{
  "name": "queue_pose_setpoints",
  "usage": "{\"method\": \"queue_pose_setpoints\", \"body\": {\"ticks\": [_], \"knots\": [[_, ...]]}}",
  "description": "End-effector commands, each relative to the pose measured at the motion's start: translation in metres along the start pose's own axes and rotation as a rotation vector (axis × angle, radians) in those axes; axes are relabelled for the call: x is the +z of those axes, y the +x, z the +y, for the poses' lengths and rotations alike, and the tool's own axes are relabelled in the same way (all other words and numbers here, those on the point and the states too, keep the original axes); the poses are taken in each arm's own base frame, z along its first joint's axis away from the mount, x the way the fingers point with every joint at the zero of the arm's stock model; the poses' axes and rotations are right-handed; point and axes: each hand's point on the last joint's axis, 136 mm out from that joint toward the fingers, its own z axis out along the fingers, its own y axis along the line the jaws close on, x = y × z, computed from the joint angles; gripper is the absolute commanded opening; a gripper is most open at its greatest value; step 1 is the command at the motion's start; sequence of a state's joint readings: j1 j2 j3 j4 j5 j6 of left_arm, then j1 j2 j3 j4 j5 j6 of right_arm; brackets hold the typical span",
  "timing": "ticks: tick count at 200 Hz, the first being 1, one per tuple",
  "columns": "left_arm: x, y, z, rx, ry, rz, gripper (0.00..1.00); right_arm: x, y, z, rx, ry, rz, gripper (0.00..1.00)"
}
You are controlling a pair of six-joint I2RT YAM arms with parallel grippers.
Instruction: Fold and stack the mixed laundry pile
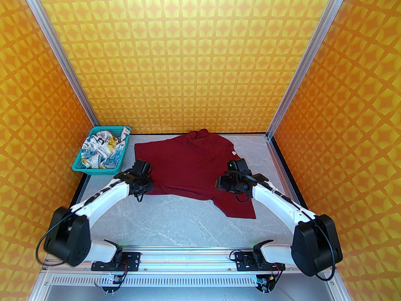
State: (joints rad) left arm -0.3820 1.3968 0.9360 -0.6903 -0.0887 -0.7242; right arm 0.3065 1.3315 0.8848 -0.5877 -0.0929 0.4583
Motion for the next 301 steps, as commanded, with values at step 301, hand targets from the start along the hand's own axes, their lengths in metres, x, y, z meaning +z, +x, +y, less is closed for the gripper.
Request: {"method": "queue_pose_setpoints", "body": {"ticks": [301], "knots": [[0.047, 0.102, 0.031, 0.064, -0.074, 0.261, 0.08, 0.033, 0.11, -0.073, 0.445, 0.169, 0.247, 0.22]]}}
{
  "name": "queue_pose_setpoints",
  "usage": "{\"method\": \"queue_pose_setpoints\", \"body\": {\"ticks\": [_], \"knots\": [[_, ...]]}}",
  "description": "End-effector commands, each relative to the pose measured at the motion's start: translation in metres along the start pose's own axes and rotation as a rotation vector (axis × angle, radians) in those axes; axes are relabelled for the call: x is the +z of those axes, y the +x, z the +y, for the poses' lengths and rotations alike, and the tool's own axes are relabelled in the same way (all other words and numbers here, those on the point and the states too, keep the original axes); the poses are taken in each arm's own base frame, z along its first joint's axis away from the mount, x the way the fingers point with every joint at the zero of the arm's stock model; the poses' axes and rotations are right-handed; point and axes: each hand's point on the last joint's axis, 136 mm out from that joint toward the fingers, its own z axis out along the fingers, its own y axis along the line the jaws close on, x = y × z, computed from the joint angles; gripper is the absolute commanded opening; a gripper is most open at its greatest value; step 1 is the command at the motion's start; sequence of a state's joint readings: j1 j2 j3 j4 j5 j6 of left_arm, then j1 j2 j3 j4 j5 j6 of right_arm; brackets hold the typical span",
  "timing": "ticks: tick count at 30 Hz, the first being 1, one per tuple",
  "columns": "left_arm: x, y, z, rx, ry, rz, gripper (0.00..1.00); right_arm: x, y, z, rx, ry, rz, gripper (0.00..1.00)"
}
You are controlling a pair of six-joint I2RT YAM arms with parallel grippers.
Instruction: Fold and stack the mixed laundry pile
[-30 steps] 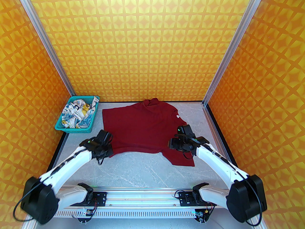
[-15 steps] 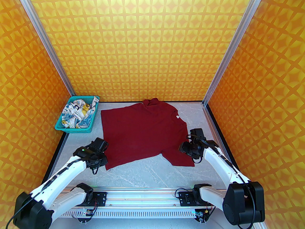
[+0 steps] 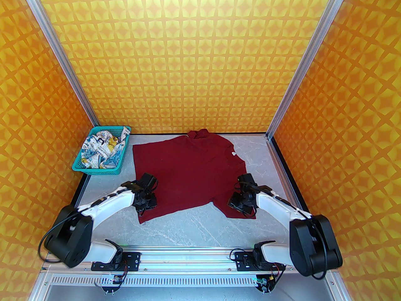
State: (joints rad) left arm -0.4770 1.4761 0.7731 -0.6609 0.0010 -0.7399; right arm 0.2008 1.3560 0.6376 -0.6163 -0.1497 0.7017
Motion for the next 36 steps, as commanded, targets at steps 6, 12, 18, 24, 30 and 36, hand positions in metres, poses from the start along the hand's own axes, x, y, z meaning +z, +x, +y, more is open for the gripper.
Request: {"method": "queue_pose_setpoints", "body": {"ticks": [6, 12, 18, 24, 30, 36], "knots": [[0.016, 0.046, 0.045, -0.058, -0.071, 0.07, 0.09, 0.006, 0.04, -0.023, 0.092, 0.029, 0.038, 0.17], [0.015, 0.07, 0.067, -0.1, -0.105, 0.1, 0.09, 0.01, 0.078, -0.036, 0.083, 0.052, 0.097, 0.13], [-0.002, 0.073, 0.072, -0.137, -0.093, 0.079, 0.14, -0.009, 0.102, -0.035, 0.033, 0.038, 0.129, 0.08], [-0.036, 0.058, 0.072, -0.152, -0.068, -0.002, 0.18, -0.052, 0.101, -0.04, -0.073, 0.088, 0.094, 0.08], [-0.063, 0.006, 0.031, -0.056, 0.02, -0.111, 0.23, -0.101, 0.035, 0.007, -0.28, 0.107, -0.114, 0.2], [-0.043, -0.067, -0.014, -0.014, 0.066, -0.18, 0.23, -0.062, -0.031, 0.093, -0.353, 0.006, -0.188, 0.22]]}}
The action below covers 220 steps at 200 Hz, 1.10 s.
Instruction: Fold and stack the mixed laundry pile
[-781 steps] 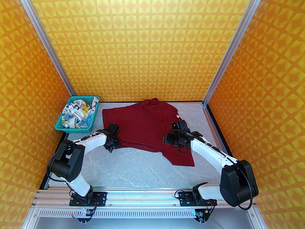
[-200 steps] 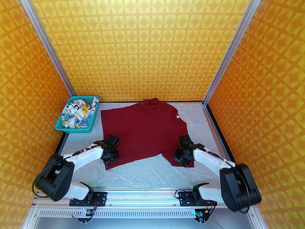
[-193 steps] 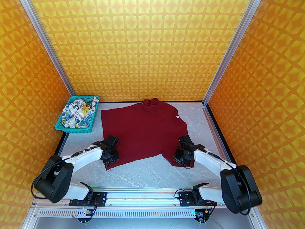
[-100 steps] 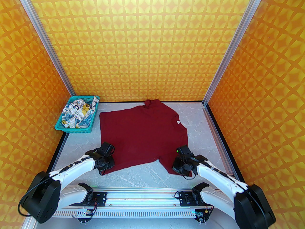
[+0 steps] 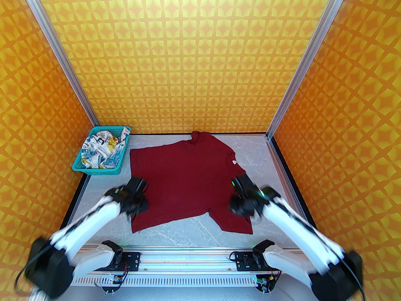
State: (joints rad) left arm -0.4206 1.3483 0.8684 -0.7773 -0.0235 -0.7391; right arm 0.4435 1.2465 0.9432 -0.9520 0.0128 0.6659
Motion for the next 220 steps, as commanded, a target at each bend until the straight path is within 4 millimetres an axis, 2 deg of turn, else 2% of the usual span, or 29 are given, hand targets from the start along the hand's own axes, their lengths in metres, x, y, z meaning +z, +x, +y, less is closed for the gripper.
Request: {"method": "queue_pose_setpoints", "body": {"ticks": [1, 23, 45, 69, 102, 133, 159, 172, 193, 220], "knots": [[0.019, -0.049, -0.019, 0.029, 0.03, -0.088, 0.22, 0.038, -0.052, 0.034, -0.071, -0.04, -0.08, 0.22], [0.04, -0.08, -0.021, -0.025, 0.034, -0.104, 0.22, 0.074, -0.081, 0.054, -0.045, -0.052, -0.067, 0.21], [0.062, -0.094, -0.016, -0.063, 0.035, -0.076, 0.22, 0.105, -0.082, 0.058, -0.018, -0.049, -0.018, 0.2], [0.076, -0.091, -0.01, -0.07, 0.029, -0.048, 0.22, 0.124, -0.059, 0.039, 0.011, -0.004, 0.032, 0.22], [0.084, -0.081, 0.005, -0.09, 0.008, -0.028, 0.22, 0.135, -0.003, 0.006, 0.079, 0.017, 0.12, 0.23], [0.09, -0.069, 0.02, -0.109, -0.015, -0.004, 0.22, 0.124, 0.041, -0.015, 0.126, 0.011, 0.159, 0.24], [0.089, -0.057, 0.029, -0.12, -0.031, 0.015, 0.22, 0.111, 0.063, -0.017, 0.12, 0.006, 0.167, 0.25], [0.086, -0.051, 0.033, -0.128, -0.036, 0.023, 0.23, 0.105, 0.067, -0.018, 0.126, -0.002, 0.162, 0.26], [0.078, -0.039, 0.04, -0.14, -0.045, 0.035, 0.23, 0.089, 0.054, -0.013, 0.103, -0.009, 0.115, 0.28], [0.069, -0.018, 0.052, -0.149, -0.064, 0.06, 0.25, 0.059, 0.002, -0.001, 0.016, 0.016, -0.01, 0.31]]}}
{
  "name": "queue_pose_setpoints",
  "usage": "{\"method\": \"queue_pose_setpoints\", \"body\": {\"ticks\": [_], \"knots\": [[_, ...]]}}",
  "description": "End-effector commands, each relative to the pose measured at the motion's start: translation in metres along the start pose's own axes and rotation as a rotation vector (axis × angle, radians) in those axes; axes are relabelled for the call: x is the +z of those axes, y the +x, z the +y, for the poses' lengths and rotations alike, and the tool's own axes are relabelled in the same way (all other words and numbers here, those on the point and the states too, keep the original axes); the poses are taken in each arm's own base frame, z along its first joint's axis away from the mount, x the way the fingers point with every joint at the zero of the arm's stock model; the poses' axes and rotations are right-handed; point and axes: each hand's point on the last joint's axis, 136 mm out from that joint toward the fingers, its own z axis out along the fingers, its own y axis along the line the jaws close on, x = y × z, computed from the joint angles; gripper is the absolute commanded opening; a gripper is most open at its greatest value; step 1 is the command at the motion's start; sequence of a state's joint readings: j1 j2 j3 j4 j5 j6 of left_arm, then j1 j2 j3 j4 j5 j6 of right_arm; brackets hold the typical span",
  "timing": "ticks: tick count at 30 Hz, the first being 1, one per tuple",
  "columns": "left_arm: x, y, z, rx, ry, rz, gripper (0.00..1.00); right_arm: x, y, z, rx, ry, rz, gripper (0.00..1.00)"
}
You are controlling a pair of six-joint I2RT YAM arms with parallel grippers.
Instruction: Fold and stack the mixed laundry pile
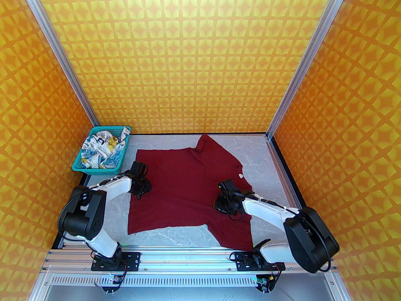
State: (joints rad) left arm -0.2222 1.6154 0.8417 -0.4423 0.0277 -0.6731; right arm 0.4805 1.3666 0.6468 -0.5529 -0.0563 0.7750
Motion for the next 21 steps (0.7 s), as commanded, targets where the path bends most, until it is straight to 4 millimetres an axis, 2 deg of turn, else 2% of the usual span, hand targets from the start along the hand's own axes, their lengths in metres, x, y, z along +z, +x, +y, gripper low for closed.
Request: {"method": "queue_pose_setpoints", "body": {"ticks": [1, 4, 7, 9, 12, 16, 21], "knots": [[-0.006, 0.035, 0.032, -0.028, -0.085, 0.097, 0.25, -0.032, -0.037, 0.005, -0.06, 0.061, -0.081, 0.31], [-0.014, 0.038, 0.034, -0.015, -0.073, 0.081, 0.29, -0.046, -0.08, 0.028, -0.085, -0.005, -0.13, 0.32], [-0.023, 0.017, 0.018, 0.019, -0.044, 0.046, 0.33, -0.053, -0.129, 0.048, -0.128, -0.037, -0.186, 0.35], [-0.029, -0.005, 0.001, 0.042, -0.02, 0.014, 0.33, -0.05, -0.16, 0.056, -0.156, -0.024, -0.207, 0.35], [-0.031, -0.045, -0.023, 0.05, 0.009, -0.048, 0.33, -0.036, -0.206, 0.062, -0.186, 0.002, -0.23, 0.35], [-0.012, -0.092, -0.032, 0.008, 0.016, -0.094, 0.29, -0.003, -0.258, 0.059, -0.175, 0.028, -0.233, 0.34], [0.016, -0.139, -0.029, -0.046, 0.019, -0.135, 0.28, 0.041, -0.293, 0.048, -0.106, 0.011, -0.171, 0.32]]}}
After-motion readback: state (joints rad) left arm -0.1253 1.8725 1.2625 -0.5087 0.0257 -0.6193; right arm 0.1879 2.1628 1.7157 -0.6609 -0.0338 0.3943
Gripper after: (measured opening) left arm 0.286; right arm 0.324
